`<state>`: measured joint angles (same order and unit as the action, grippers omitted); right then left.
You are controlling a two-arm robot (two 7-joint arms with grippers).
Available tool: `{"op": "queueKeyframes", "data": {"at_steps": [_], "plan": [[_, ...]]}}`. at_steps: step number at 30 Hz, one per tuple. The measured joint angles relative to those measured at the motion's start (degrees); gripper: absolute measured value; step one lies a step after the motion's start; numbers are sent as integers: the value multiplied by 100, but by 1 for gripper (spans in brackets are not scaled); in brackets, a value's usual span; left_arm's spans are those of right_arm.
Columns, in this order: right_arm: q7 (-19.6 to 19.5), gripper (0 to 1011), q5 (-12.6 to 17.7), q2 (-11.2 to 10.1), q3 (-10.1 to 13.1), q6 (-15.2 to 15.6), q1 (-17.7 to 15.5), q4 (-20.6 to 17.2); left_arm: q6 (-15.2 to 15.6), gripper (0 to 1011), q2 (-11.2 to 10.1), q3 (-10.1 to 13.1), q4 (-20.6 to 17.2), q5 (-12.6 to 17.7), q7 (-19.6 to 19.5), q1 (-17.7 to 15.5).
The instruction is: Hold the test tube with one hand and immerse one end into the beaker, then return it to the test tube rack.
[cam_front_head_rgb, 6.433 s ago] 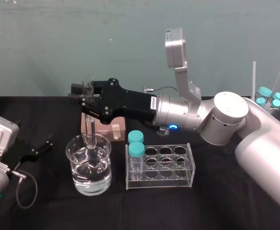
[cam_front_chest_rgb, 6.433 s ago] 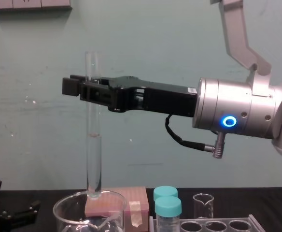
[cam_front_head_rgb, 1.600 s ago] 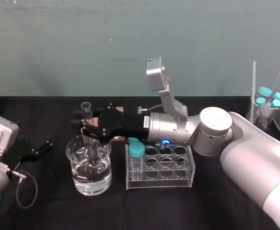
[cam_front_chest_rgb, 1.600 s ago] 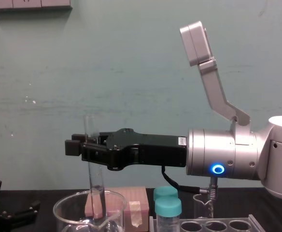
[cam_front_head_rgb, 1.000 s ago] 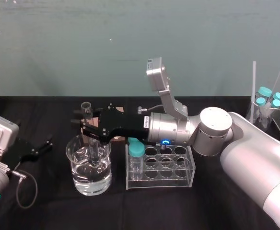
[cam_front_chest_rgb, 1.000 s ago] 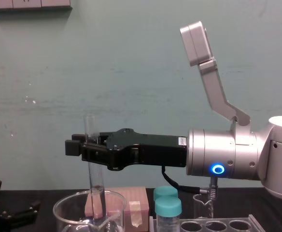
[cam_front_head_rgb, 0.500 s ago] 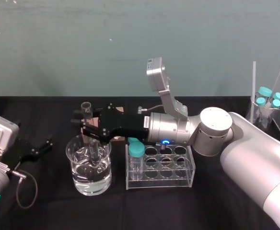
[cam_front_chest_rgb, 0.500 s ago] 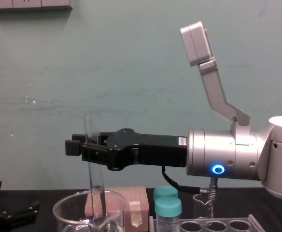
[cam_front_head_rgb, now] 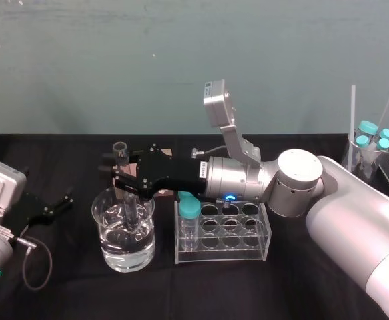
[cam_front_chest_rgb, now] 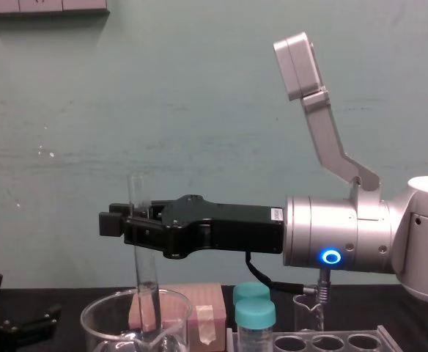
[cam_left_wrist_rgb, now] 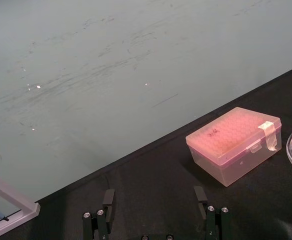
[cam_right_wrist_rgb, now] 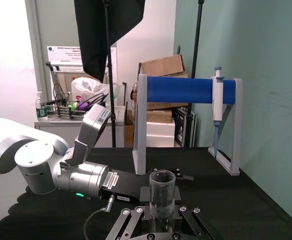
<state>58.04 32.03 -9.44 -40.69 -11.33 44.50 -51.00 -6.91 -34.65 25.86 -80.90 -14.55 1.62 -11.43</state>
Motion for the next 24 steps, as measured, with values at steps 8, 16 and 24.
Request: {"op": "queueKeyframes", "data": {"at_steps": [8, 16, 24], "plan": [[1, 241, 0, 0, 0, 0, 0, 0, 0, 1000, 0, 0, 0, 0, 0, 0], [0, 241, 0, 0, 0, 0, 0, 0, 0, 1000, 0, 0, 0, 0, 0, 0], [0, 241, -1, 0, 0, 0, 0, 0, 0, 1000, 0, 0, 0, 0, 0, 0]]}}
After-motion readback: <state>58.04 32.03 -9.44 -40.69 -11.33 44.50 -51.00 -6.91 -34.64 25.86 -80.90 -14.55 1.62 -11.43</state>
